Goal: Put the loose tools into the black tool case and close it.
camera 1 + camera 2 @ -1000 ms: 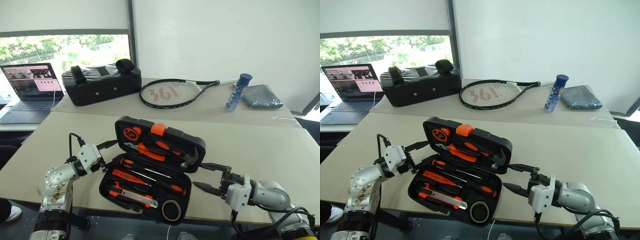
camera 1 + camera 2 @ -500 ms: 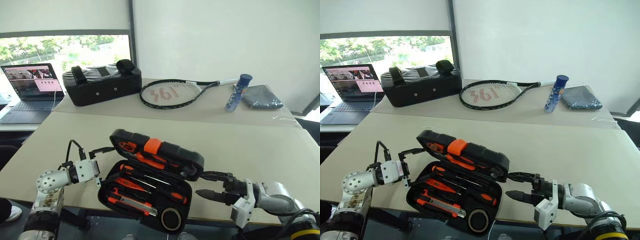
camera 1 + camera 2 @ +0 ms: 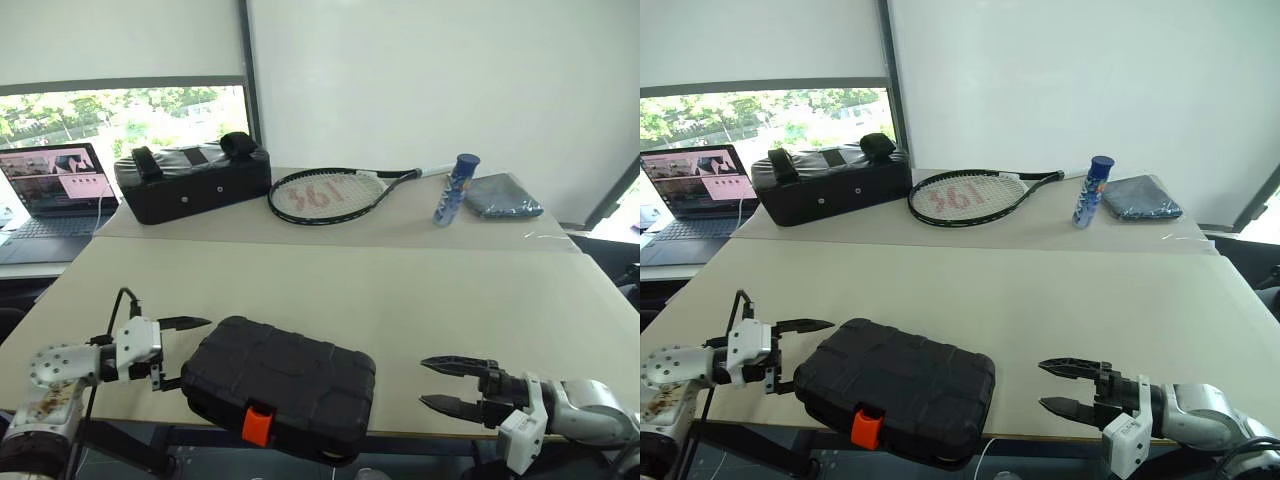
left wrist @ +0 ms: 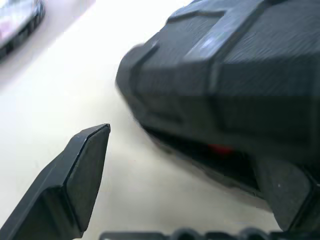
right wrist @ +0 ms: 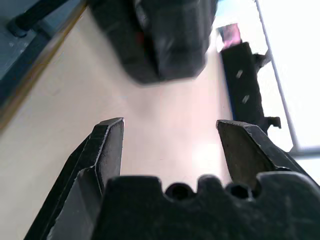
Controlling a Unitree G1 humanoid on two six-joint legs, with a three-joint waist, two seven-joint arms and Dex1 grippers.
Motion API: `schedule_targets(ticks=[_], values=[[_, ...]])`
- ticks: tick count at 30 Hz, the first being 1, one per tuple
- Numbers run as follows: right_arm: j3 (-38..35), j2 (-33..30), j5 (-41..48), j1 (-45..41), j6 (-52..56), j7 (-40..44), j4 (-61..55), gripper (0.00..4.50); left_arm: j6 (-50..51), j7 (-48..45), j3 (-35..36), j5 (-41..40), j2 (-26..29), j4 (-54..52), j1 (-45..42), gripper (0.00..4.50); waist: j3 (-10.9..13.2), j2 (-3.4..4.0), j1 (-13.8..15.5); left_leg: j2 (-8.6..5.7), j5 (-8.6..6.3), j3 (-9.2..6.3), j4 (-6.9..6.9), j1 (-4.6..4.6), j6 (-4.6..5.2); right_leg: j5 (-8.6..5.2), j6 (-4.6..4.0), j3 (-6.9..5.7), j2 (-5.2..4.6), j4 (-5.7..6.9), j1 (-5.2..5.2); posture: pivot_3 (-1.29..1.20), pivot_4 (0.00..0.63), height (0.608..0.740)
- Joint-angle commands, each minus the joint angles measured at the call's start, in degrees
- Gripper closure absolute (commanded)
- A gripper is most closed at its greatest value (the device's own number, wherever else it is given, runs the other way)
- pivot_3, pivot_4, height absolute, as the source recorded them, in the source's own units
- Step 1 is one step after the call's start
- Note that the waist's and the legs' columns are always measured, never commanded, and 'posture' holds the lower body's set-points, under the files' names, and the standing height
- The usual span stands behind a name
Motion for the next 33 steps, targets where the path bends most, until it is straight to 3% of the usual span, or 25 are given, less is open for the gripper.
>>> schedule_targets(ticks=[1, 5, 8, 9, 13, 15, 21, 33], values=[[4.4, -4.1, 10.6, 5.5, 6.6, 2.9, -6.2, 1.75, 8.8, -1.0, 2.3, -0.1, 3.9, 2.6, 2.0, 0.0, 0.0, 0.02, -0.2, 0.07, 0.0, -0.02, -0.02, 0.02, 0.0, -0.04, -0.04, 0.0, 0.1, 0.03, 0.0, 0.0, 0.15, 0.74], [6.7, -4.7, 16.7, 9.2, 16.3, 5.6, -12.2, 3.17, 10.7, -1.8, 2.7, 1.4, 5.1, 5.0, -0.1, 1.12, 0.0, -0.03, 0.2, 0.15, 0.0, -0.03, -0.02, -0.05, -0.01, -0.11, -0.11, 0.01, 0.18, 0.05, -0.04, 0.0, 0.15, 0.74], [7.4, -4.3, 19.3, 9.9, 20.7, 7.1, -16.5, 4.3, 12.0, -5.6, 2.1, 1.4, 5.9, 5.0, 0.5, 2.28, 0.0, -0.09, 0.8, 0.16, 0.0, -0.03, 0.02, -0.11, -0.01, -0.1, -0.09, -0.01, 0.17, 0.03, -0.07, 0.0, 0.15, 0.74], [7.5, -4.2, 20.0, 10.1, 21.9, 7.6, -17.7, 4.49, 12.5, -6.7, 2.0, 1.1, 5.9, 4.3, 0.9, 2.56, 0.0, -0.09, 0.8, 0.16, -0.01, -0.02, 0.01, -0.13, -0.01, -0.1, -0.09, -0.01, 0.17, 0.01, -0.09, 0.0, 0.15, 0.74], [10.3, -4.8, 24.1, 11.4, 33.1, 12.5, -24.7, 4.5, 17.3, -6.4, 1.0, -0.7, 3.3, -4.6, 2.5, 4.03, 0.0, -0.09, 1.3, 0.17, -0.03, -0.03, 0.0, -0.34, -0.03, -0.1, -0.15, -0.06, 0.15, -0.06, -0.21, 0.0, 0.15, 0.74], [10.8, -4.0, 24.8, 11.2, 37.2, 13.6, -26.8, 4.5, 18.6, -6.2, 0.5, -0.4, 2.8, -7.4, 3.2, 4.46, 0.0, -0.09, 1.9, 0.16, -0.04, -0.03, 0.01, -0.36, -0.04, -0.04, -0.24, -0.07, 0.11, -0.07, -0.2, 0.0, 0.15, 0.74], [12.6, 1.5, 23.2, 5.8, 49.9, 14.8, -29.8, 4.5, 23.6, -4.6, -2.1, 0.5, 1.3, -14.9, 4.2, 4.46, 0.0, -0.12, 2.2, 0.15, -0.05, -0.01, 0.02, -0.36, -0.05, -0.16, -0.03, -0.08, 0.11, -0.09, -0.23, 0.0, 0.15, 0.74], [7.3, 8.7, 20.9, -7.8, 60.4, 15.1, -21.2, 4.5, 38.8, 5.0, -5.5, -0.9, -5.9, -25.4, 0.4, 4.46, 0.0, -0.14, 3.2, 0.04, -0.04, -0.02, 0.15, -0.44, -0.06, -0.1, 0.13, -0.09, 0.02, -0.12, -0.22, 0.0, 0.15, 0.74]])
